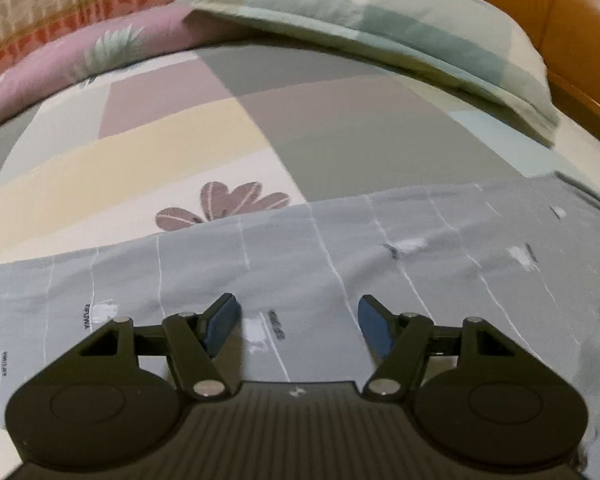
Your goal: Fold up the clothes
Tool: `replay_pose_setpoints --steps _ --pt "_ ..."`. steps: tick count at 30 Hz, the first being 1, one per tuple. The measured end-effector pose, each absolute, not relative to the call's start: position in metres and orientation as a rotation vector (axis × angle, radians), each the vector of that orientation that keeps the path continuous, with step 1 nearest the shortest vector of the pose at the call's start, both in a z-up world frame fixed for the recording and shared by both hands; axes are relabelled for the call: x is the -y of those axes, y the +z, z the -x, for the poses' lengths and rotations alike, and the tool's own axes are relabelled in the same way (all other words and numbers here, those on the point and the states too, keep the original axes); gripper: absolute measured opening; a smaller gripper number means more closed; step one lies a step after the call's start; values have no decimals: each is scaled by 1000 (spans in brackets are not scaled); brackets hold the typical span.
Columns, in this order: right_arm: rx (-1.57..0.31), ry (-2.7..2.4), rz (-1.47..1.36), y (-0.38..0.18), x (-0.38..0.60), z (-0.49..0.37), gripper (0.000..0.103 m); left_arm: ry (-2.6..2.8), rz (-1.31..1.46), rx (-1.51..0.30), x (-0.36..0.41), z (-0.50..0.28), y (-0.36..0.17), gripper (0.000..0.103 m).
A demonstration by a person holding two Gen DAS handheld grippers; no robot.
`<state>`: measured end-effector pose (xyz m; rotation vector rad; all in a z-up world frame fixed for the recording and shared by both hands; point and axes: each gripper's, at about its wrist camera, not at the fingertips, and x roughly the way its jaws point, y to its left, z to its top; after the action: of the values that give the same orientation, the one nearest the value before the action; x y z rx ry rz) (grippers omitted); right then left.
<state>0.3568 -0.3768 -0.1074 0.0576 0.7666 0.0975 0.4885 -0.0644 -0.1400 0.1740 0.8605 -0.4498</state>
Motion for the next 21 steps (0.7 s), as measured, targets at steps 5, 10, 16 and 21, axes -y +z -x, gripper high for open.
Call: replay_pose_setpoints --steps 5,10,16,21 --pt "-821 -14 -166 -126 377 -385 92 -411 -99 -850 62 -525 -144 73" --pt "-832 -82 -201 -140 360 -394 103 -403 -115 -876 63 -542 -136 73" --pt "-842 -79 -259 -128 339 -394 103 -363 -177 -872 0 -529 -108 74" --pt "-839 12 -286 -116 306 -397 103 -244 -59 -989 -53 -562 -130 74"
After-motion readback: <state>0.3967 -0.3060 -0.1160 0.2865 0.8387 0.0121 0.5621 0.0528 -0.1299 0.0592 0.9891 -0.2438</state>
